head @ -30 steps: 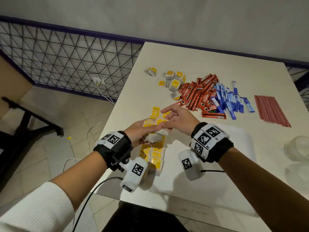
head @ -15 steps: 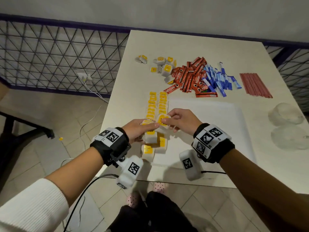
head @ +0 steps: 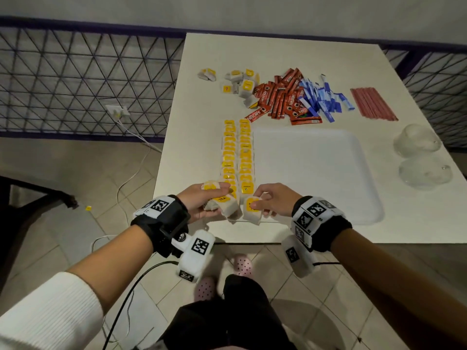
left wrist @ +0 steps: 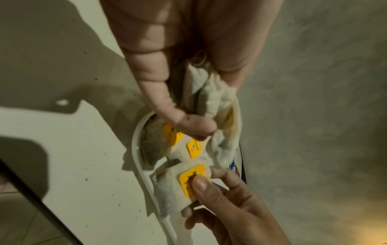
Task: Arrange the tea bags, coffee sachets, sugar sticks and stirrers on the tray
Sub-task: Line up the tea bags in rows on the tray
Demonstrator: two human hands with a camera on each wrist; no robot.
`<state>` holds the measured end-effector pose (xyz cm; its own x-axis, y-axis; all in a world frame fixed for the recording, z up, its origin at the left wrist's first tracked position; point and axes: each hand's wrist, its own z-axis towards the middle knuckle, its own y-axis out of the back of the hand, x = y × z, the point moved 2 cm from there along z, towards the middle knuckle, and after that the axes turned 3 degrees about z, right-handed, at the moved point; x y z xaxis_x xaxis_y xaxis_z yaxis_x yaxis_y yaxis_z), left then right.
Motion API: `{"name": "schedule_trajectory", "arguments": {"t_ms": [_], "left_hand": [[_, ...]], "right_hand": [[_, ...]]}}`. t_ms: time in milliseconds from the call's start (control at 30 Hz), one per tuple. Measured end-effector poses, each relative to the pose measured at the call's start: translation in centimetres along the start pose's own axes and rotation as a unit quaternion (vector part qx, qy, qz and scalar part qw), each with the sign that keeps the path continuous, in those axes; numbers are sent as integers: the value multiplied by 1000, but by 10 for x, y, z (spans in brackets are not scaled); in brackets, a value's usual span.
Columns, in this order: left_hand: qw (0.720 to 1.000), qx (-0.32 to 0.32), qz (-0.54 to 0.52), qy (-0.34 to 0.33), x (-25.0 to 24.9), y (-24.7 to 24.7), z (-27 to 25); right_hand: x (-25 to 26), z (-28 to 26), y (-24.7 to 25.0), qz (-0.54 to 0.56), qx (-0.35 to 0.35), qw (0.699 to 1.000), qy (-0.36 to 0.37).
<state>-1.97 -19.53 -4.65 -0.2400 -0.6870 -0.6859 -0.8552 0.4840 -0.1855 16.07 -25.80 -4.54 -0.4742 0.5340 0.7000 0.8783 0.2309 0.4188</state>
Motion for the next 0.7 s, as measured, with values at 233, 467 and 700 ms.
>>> {"name": "schedule_trajectory", "arguments": {"t_ms": [233, 467, 700], "left_hand": [[999, -19, -16, -20, 5, 4, -10], [999, -37, -18, -25, 5, 11, -13], [999, -38, -16, -32, -1, 8, -11]], "right_hand": [[8, 11, -3, -92, -93, 991, 7], [7, 14, -6, -71, -127, 989, -12], [2, 8, -5, -22, -161, 987, -13]]}}
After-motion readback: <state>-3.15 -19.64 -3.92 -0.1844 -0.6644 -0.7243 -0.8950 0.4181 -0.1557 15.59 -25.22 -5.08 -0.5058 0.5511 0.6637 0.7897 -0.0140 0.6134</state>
